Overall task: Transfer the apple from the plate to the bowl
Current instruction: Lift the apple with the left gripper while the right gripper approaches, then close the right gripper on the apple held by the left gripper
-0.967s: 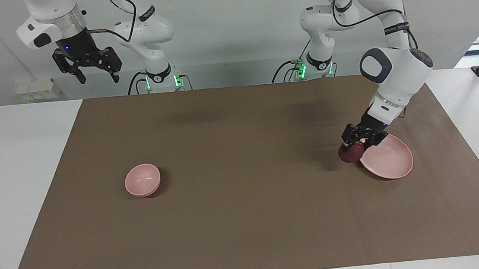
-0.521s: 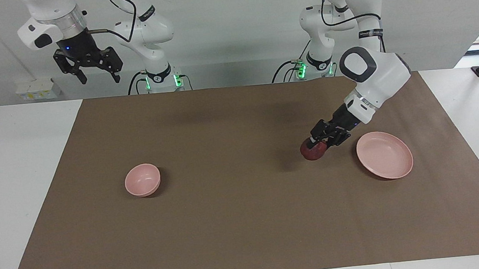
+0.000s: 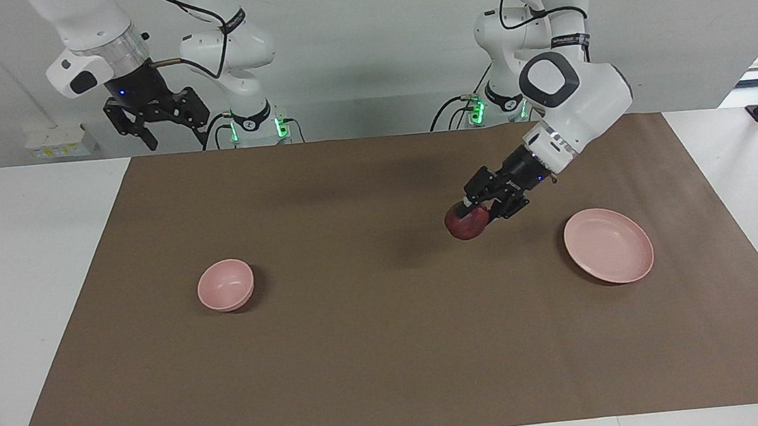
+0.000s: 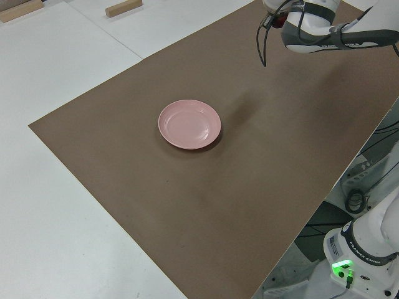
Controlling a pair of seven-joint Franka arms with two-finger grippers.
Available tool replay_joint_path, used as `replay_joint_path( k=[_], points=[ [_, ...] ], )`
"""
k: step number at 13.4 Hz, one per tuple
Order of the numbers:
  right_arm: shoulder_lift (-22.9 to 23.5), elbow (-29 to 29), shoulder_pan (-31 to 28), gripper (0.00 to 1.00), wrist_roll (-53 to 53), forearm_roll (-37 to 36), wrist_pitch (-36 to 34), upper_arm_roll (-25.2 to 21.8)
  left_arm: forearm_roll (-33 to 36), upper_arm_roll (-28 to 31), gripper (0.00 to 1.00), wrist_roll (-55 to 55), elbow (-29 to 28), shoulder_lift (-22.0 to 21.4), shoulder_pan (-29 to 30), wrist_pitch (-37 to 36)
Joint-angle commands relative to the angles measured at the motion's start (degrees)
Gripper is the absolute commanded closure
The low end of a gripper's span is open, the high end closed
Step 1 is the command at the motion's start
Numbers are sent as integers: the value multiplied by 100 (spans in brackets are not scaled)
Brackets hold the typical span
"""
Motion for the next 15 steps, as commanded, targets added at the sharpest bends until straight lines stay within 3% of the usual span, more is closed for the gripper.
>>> replay_joint_path(
  k=[1,3,9,15],
  points=[
    [240,-66,-6,0,779,658,266,39,-393,-150,100,46,-1,-139,-13,-28],
    [486,-66,-15,0,1527,1456,328,39,-849,-247,100,46,-1,-183,-13,7],
    [1084,-66,-15,0,2697,3496,556,39,-992,-766,100,-34,8,-235,-13,824],
    [1490,-66,844,0,3857,4369,1100,48,-974,-828,100,-227,-10,-288,-30,824]
  ],
)
